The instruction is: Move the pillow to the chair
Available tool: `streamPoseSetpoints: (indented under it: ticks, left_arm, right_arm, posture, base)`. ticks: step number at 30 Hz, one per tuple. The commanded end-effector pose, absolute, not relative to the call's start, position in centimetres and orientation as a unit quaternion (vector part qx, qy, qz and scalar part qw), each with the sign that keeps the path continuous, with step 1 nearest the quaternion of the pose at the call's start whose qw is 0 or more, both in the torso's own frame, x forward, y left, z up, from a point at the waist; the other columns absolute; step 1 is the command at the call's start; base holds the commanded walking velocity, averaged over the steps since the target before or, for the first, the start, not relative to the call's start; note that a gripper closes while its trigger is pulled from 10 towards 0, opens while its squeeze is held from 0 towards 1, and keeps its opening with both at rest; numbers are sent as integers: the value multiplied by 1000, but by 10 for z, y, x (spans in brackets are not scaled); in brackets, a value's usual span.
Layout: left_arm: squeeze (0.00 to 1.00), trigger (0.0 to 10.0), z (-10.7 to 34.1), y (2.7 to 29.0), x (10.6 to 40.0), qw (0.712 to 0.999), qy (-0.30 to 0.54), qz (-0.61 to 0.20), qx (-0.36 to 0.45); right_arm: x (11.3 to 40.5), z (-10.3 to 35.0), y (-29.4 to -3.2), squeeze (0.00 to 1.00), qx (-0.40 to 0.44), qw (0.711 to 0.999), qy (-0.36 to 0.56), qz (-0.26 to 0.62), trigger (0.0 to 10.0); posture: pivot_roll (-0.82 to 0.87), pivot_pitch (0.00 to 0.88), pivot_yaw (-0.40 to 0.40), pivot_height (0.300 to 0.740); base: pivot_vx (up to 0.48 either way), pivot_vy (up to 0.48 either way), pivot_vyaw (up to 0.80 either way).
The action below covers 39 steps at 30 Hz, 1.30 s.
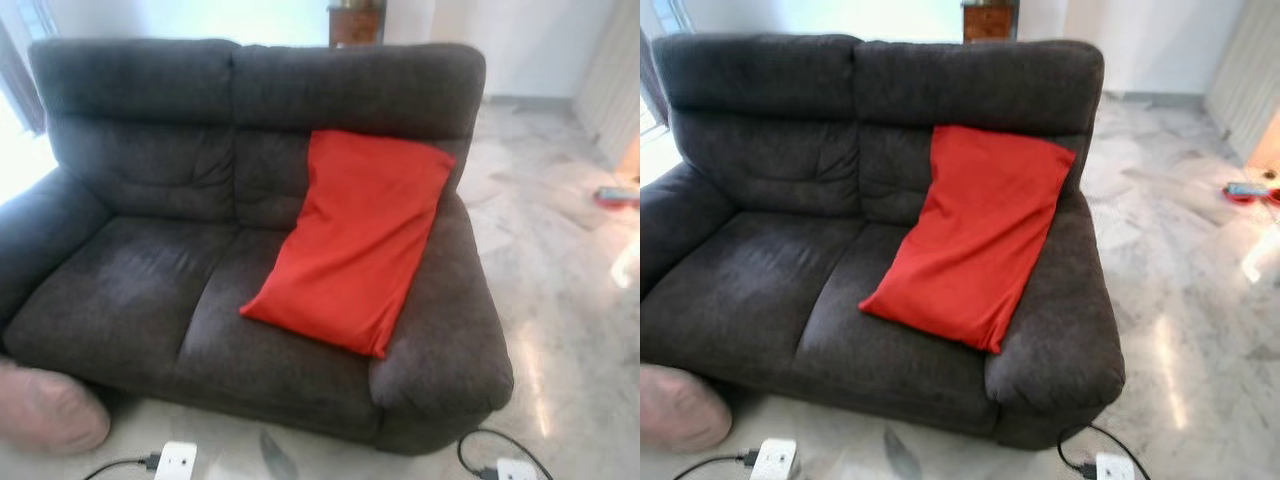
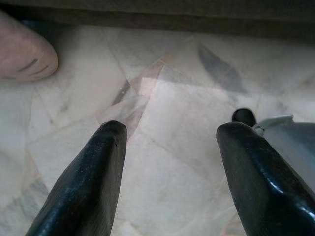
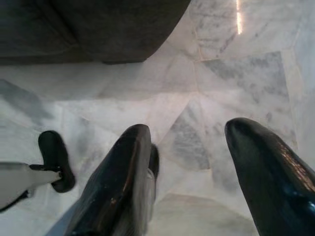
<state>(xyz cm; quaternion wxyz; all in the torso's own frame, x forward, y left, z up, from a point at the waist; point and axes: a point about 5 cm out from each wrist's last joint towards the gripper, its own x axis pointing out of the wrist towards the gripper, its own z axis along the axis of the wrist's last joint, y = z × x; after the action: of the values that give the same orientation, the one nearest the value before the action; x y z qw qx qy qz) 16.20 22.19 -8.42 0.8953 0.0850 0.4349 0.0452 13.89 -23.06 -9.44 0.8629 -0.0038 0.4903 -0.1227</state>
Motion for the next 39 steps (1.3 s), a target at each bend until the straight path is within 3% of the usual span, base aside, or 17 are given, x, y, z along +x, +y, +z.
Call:
streamPoseSetpoints:
  ticks: [1,39]
  left_arm:
    - [0,10000,-87,220,158,890,446,47,80]
    - [0,10000,-88,215,158,889,450,43,72]
  right_arm:
    - [137,-94,-237,0,-4,860,494,-130,10000]
    - [143,-93,-233,0,7,864,489,-121,10000]
  posture:
    - [64,53,17,740]
    - [70,100,7,740]
  base:
    - [0,307,0]
    - [0,300,0]
